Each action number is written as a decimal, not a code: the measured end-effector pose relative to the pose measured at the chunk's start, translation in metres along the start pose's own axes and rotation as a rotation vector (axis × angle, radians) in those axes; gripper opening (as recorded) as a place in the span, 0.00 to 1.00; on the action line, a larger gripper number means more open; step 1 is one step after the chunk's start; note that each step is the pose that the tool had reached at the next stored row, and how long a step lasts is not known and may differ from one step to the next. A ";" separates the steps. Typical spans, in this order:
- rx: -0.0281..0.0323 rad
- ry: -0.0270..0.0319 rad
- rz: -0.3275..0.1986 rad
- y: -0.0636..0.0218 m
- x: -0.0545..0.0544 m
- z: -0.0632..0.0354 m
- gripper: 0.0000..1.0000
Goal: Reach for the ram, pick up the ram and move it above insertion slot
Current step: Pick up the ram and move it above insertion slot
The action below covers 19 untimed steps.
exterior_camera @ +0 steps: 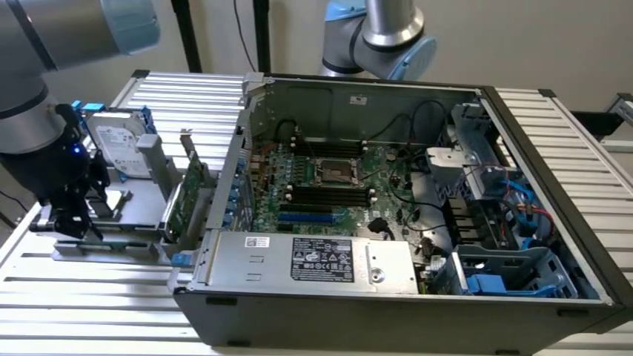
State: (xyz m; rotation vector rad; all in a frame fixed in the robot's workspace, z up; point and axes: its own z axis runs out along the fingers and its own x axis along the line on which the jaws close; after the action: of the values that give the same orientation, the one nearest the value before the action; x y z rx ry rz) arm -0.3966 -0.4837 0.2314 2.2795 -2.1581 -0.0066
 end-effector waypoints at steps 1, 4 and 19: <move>-0.0001 0.0000 -0.001 0.0000 0.000 0.0018 0.48; -0.0007 0.0000 -0.002 0.0000 0.001 0.0073 0.48; -0.0040 -0.0001 -0.005 -0.0009 0.005 0.0215 0.48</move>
State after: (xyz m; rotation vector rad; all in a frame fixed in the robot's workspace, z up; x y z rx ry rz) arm -0.3955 -0.4888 0.2099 2.2833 -2.1500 -0.0110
